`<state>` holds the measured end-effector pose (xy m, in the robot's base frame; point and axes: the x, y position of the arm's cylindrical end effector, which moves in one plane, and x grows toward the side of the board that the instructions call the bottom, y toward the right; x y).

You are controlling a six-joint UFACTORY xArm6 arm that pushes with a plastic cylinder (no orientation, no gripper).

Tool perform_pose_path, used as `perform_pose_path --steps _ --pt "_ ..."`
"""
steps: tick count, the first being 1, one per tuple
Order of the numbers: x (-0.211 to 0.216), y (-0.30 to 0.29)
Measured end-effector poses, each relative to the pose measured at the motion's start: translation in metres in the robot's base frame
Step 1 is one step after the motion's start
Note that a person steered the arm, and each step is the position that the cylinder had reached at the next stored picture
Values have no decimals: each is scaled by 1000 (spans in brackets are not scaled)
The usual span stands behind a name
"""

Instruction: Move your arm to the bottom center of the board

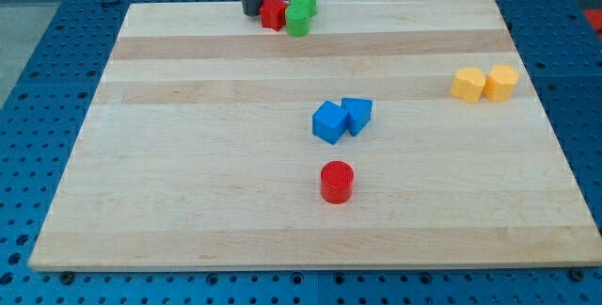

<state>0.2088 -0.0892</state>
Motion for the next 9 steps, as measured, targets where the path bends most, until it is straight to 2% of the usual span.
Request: perform_pose_path --steps 1,2,3,4,6,8,9 --pt "-6 12" --pt "-5 -8" --pt "29 -56" --pt "83 -90" --pt "224 -114" --pt "372 -101" --pt "409 -62"
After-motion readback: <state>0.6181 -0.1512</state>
